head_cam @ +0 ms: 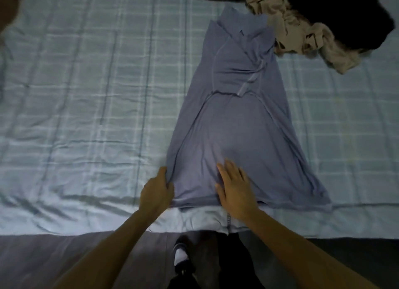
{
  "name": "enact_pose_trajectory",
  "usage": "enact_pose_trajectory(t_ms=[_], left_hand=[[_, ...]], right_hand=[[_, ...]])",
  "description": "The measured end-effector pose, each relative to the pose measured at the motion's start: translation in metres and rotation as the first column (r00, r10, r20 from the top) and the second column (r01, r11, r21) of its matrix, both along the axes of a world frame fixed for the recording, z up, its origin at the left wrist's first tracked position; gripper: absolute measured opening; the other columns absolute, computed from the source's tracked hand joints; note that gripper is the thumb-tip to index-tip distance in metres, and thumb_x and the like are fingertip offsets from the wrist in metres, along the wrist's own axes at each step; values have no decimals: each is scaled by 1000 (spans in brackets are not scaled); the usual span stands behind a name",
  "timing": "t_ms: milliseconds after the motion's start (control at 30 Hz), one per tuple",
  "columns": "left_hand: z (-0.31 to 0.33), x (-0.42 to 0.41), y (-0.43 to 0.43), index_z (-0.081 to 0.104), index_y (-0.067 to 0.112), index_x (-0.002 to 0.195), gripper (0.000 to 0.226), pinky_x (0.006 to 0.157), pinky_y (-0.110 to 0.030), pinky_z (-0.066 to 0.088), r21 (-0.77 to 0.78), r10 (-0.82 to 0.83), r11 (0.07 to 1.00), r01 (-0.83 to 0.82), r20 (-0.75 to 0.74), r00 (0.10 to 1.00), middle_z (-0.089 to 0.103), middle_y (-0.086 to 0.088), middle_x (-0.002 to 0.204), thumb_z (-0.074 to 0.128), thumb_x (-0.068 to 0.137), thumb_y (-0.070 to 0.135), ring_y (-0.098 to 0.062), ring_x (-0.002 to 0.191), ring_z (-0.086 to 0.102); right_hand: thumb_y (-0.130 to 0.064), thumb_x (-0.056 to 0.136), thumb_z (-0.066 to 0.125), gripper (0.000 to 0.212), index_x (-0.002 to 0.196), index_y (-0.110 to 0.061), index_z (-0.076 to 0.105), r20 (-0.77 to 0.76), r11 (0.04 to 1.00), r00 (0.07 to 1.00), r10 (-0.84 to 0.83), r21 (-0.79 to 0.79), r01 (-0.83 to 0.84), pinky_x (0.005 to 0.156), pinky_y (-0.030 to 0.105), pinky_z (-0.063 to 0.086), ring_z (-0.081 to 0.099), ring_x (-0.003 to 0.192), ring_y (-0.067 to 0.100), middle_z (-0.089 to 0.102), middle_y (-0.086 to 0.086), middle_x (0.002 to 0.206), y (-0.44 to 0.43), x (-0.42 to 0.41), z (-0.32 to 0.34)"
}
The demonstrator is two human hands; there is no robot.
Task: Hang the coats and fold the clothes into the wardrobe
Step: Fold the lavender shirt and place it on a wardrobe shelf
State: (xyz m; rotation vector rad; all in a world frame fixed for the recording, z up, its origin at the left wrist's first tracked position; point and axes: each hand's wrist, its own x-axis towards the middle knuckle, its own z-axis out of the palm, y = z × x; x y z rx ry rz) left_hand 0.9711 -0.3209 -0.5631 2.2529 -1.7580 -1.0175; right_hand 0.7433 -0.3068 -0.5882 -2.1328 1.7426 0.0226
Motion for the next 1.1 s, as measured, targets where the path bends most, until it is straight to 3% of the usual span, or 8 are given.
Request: enact_pose_trajectory(t_ms=[167, 300, 533, 733, 833, 933, 1000, 1100], left_hand=[[53, -79, -14, 50, 16, 129, 37, 62, -30, 43, -193, -211, 968, 163, -258, 943, 67, -12, 84, 49, 92, 16, -29, 74, 62], [62, -144, -2, 60, 9, 115, 32, 85, -30, 42, 187, -696, 681, 708, -135, 706, 60, -12, 121, 51, 91, 28, -30, 111, 55], [28, -142, -23, 60, 12, 109, 30, 75, -35, 45, -64, -609, 786, 615, 91, 788, 58, -12, 105, 43, 92, 30, -32, 96, 57], [-17, -143, -25, 55, 13, 116, 52, 74, -41, 49, -205, -712, 625, 753, 245, 658, 56, -22, 116, 38, 72, 36, -36, 98, 58], [-32, -144, -13, 54, 14, 123, 53, 82, -47, 50, -112, -756, 599, 793, 249, 606, 54, -26, 126, 39, 78, 37, -40, 110, 57], [-35, -141, -7, 58, 14, 126, 52, 83, -49, 50, -98, -767, 585, 805, 258, 588, 54, -27, 127, 39, 81, 34, -42, 111, 57], [-32, -137, -6, 60, 14, 123, 54, 81, -47, 51, -102, -773, 563, 820, 286, 566, 57, -27, 123, 40, 78, 34, -41, 107, 59], [-21, -128, -12, 64, 11, 106, 49, 71, -38, 50, -104, -759, 600, 793, 240, 605, 61, -21, 103, 44, 66, 32, -38, 88, 62]], right_hand=[[-25, 86, 46, 49, 129, -3, 51, 70, 948, 947, -312, -36, 315, 95, 52, 43, 55, 113, 40, 54, 25, 128, 28, -33, 24], [-31, 88, 33, 52, 125, -2, 54, 33, 915, 915, -403, -10, 403, 91, 52, 45, 54, 108, 40, 56, 24, 121, 40, -82, 35], [-12, 82, 44, 28, 101, 2, 60, 130, 765, 782, -610, -163, 624, 73, 45, 48, 59, 83, 39, 62, 23, 93, 15, -130, 21], [-26, 91, 48, 68, 150, -15, 15, -198, 530, 528, -826, 51, 847, 113, 50, 4, 15, 142, 30, 18, 17, 154, 6, -165, -2], [-33, 90, 50, 54, 138, -12, 35, -279, 496, 491, -825, 61, 866, 105, 46, 25, 47, 118, 32, 52, 17, 129, 11, -183, -4], [-24, 94, 48, 19, 98, -9, 59, 83, 429, 423, -902, 71, 901, 70, 32, 40, 60, 80, 28, 65, 14, 90, 1, -179, 16], [-20, 95, 49, 19, 88, -8, 62, 317, 517, 508, -801, -61, 854, 58, 28, 35, 53, 62, 23, 63, 12, 74, -7, -153, 37], [-32, 91, 46, 22, 90, -18, 63, 220, 908, 906, -360, -141, 395, 57, 31, 44, 62, 65, 29, 65, 10, 74, -2, -101, 48]])
